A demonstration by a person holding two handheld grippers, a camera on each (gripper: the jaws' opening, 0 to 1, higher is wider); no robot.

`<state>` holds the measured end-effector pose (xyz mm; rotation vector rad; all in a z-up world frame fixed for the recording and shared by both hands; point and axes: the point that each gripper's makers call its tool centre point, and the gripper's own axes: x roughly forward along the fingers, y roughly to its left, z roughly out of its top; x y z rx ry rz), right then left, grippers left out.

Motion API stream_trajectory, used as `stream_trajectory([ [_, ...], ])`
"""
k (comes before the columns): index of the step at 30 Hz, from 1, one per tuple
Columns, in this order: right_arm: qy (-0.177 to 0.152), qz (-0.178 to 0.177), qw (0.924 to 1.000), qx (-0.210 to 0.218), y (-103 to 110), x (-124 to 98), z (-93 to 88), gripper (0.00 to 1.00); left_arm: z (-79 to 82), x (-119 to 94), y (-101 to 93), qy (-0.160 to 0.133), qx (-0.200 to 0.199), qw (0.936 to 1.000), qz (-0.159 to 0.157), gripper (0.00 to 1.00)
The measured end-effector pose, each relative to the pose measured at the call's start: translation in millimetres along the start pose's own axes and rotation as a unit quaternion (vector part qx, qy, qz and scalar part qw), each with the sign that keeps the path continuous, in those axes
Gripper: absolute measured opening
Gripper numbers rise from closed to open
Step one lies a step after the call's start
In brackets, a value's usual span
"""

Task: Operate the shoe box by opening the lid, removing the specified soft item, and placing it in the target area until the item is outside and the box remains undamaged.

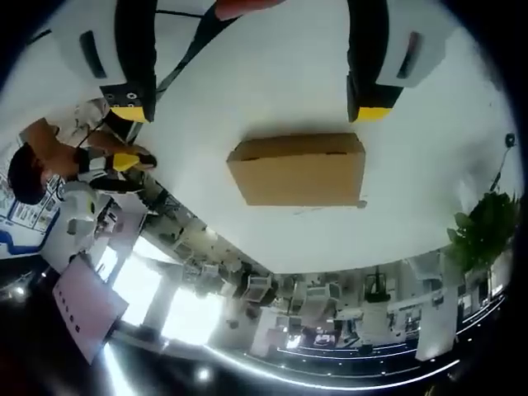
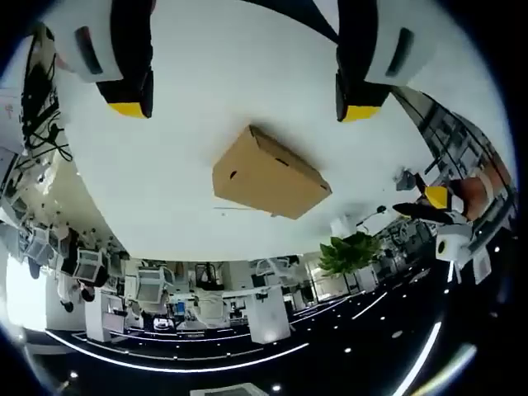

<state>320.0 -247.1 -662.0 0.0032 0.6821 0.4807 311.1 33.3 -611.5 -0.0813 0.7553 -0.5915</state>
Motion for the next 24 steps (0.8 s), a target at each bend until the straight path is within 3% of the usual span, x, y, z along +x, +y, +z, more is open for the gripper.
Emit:
stream_trajectory([
  [3, -0.003, -0.001, 1.0, 0.003, 0, -1, -1.5, 0.93, -6.3, 1, -1.4, 0.014, 0.002, 0.9999, 0.001, 0.99],
  [12, 0.012, 0.001, 0.9999, 0.006, 5, 0, -11.1, 0.91, -13.9, -2, -3.1, 0.017, 0.003, 0.9998, 0.002, 0.99],
  [17, 0.007, 0.001, 1.0, 0.006, 6, -1, -9.8, 0.91, -15.9, -8, 7.3, 0.014, -0.005, 0.9998, 0.009, 0.99],
  [24, -0.004, 0.005, 0.9996, 0.029, 17, 13, -0.1, 0.91, -3.2, -18, 31.3, -0.009, -0.004, 0.9998, 0.017, 0.99],
])
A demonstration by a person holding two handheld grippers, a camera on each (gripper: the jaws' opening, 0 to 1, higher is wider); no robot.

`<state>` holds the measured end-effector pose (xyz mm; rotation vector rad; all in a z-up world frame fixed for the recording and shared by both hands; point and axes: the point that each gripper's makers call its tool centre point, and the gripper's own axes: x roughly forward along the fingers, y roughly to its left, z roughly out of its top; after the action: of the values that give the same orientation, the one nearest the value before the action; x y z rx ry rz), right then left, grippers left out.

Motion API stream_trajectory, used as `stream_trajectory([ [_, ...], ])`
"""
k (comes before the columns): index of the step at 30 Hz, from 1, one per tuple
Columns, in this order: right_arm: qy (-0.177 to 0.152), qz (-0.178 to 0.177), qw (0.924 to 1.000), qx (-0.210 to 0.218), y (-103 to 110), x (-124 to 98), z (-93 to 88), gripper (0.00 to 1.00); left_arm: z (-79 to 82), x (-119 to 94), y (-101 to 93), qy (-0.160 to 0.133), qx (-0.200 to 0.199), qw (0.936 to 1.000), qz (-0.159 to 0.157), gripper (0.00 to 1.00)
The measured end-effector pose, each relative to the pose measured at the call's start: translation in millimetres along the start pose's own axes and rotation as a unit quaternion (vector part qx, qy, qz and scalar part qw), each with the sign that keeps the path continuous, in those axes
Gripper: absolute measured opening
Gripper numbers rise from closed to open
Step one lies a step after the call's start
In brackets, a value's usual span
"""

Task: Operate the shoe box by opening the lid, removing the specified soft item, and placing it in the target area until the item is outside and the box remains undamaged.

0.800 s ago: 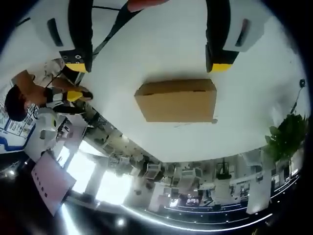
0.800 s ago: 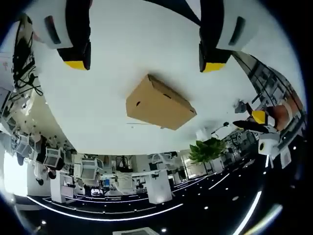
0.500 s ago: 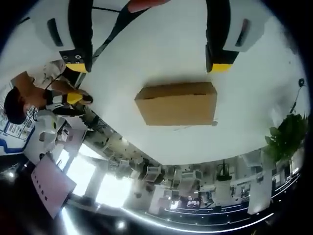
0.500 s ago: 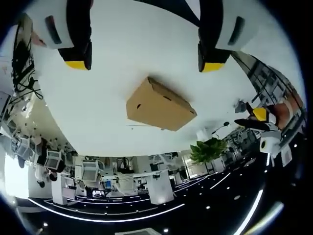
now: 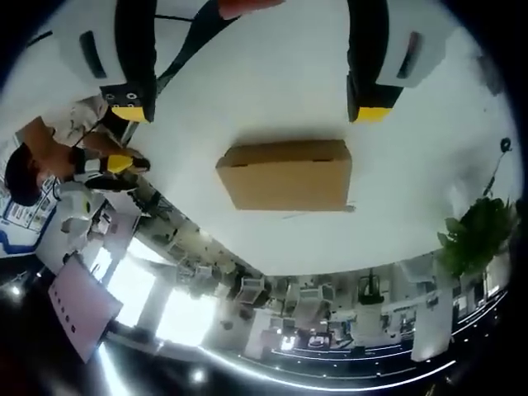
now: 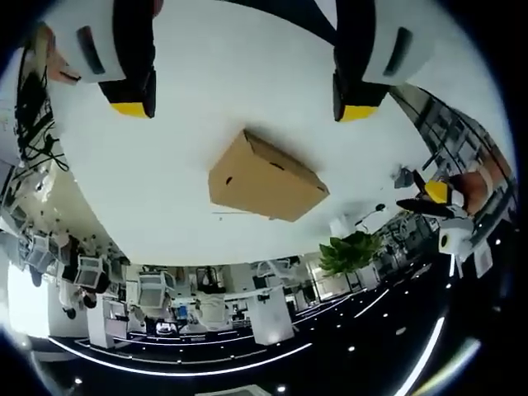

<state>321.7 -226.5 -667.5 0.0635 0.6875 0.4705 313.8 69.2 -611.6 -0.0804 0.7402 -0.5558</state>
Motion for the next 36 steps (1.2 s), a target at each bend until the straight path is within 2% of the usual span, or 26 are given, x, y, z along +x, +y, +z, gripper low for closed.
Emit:
stream_trajectory([
  [7, -0.009, -0.014, 0.9998, 0.009, 14, 18, 12.6, 0.92, 2.8, 0, 30.7, -0.008, -0.011, 0.9995, -0.029, 0.99],
  [10, -0.005, -0.016, 0.9997, 0.016, 18, 20, 12.6, 0.92, 5.0, 6, 43.1, -0.006, -0.017, 0.9995, -0.027, 0.99],
  [14, -0.01, -0.01, 0.9998, 0.015, 20, 18, 11.4, 0.94, 16.6, 9, 34.8, -0.017, -0.019, 0.999, -0.037, 0.99],
  [17, -0.005, 0.003, 0.9997, 0.023, 17, 21, 9.5, 0.93, 19.6, 14, 29.9, -0.02, -0.02, 0.9991, -0.031, 0.99],
  [21, -0.001, 0.019, 0.9997, 0.016, 12, 23, 14.0, 0.93, 23.8, 19, 15.9, -0.031, -0.046, 0.9981, -0.025, 0.99],
  [26, -0.004, 0.035, 0.9992, 0.02, 7, 34, 15.4, 0.93, 25.3, 23, 23.9, -0.037, -0.06, 0.9975, 0.008, 0.99],
  [29, -0.001, 0.039, 0.9988, 0.028, 8, 34, 17.3, 0.92, 35.0, 18, 24.3, -0.051, -0.077, 0.9957, 0.0, 0.98],
  [33, 0.001, 0.04, 0.9988, 0.03, 6, 38, 16.9, 0.93, 34.3, 20, 36.6, -0.047, -0.083, 0.9954, 0.006, 0.97],
  [36, -0.021, 0.051, 0.9952, 0.081, 13, 36, 20.9, 0.93, 35.6, 16, 40.9, -0.046, -0.082, 0.9956, 0.001, 0.97],
])
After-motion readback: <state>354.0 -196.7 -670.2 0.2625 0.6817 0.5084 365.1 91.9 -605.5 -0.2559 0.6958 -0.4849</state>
